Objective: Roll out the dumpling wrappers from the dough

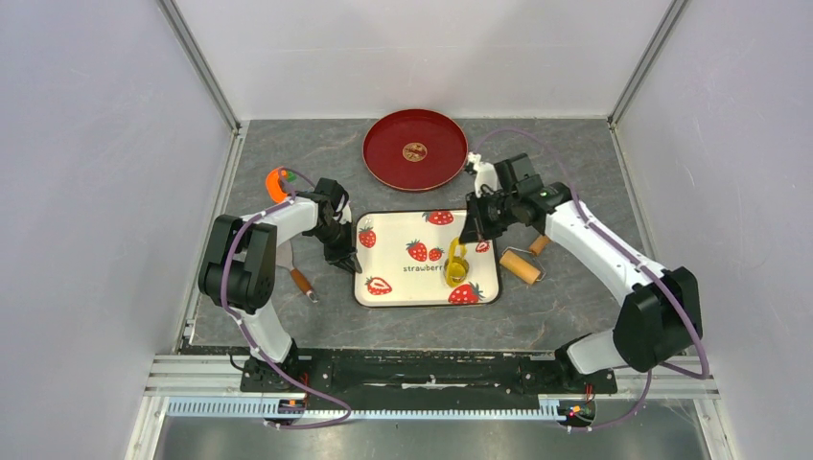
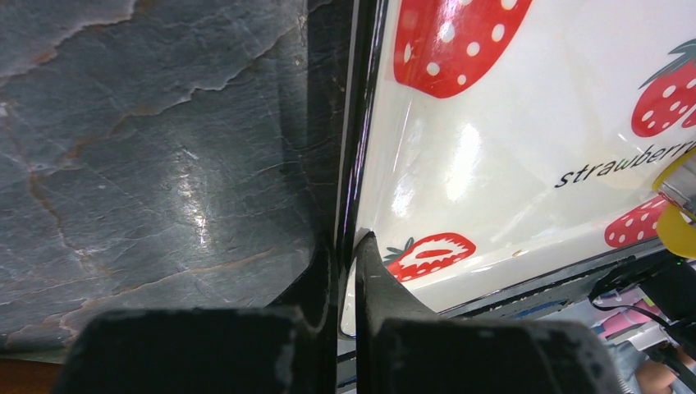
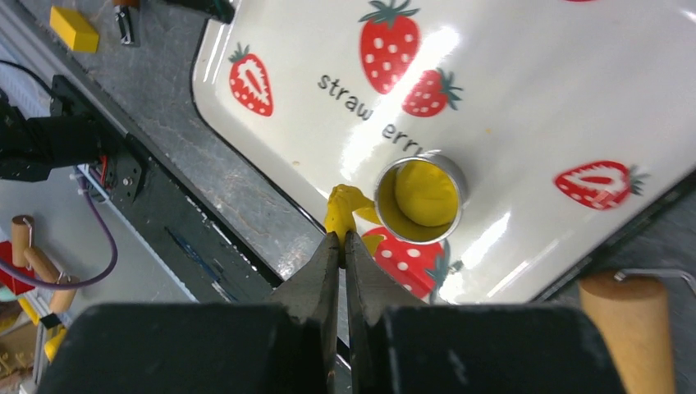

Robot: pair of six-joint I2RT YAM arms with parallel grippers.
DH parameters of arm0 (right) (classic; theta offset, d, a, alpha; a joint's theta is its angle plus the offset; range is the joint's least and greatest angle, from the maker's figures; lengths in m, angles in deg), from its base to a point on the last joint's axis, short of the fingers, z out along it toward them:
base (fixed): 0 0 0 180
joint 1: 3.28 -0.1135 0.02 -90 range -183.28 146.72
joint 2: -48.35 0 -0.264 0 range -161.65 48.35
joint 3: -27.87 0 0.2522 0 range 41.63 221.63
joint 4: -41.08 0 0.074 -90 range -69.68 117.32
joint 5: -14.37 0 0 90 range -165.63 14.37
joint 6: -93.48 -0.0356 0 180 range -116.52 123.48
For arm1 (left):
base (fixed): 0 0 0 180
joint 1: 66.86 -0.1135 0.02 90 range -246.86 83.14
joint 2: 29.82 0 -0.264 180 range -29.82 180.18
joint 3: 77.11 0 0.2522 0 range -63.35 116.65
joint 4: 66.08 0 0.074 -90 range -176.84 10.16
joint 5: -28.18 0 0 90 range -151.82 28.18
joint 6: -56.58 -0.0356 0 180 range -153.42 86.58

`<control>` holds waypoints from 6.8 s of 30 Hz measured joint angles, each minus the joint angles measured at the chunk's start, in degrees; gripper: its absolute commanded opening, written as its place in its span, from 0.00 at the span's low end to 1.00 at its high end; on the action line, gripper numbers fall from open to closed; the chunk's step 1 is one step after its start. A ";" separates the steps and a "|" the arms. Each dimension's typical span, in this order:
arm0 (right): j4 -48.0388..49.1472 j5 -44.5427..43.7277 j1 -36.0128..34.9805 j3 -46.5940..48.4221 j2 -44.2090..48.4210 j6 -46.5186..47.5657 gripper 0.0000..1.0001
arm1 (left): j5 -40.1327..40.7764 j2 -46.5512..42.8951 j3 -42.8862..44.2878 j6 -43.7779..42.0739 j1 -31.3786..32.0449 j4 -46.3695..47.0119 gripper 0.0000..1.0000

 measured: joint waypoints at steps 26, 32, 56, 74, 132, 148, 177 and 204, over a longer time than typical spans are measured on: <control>-3.54 1.03 9.64 12.96 -0.61 0.26 0.06 | 0.07 0.02 0.02 -0.20 0.00 -0.07 0.02; 0.52 2.64 9.64 14.99 -0.52 -1.86 0.07 | 0.09 0.02 0.02 -0.24 0.02 -0.09 0.02; 11.30 6.10 3.34 21.49 -12.81 -8.76 0.05 | 0.11 0.02 0.02 -0.39 0.07 -0.09 0.02; 16.61 3.26 -10.14 29.73 -30.14 -8.22 0.07 | 0.17 0.00 0.02 -0.42 0.11 -0.09 0.02; 15.98 6.58 13.86 13.20 -24.70 0.46 0.58 | 0.11 0.00 0.02 -1.55 0.15 -0.09 0.02; 15.56 16.96 13.53 9.20 -30.91 -0.59 0.33 | 0.09 0.00 0.02 -1.81 0.15 -0.09 0.02; 14.03 18.82 13.44 5.11 -22.86 -0.17 0.50 | 0.09 0.00 0.02 -2.14 0.22 -0.07 0.02; -4.42 9.22 14.56 1.64 -18.43 13.35 0.41 | 0.09 0.00 0.02 -2.16 0.22 -0.07 0.02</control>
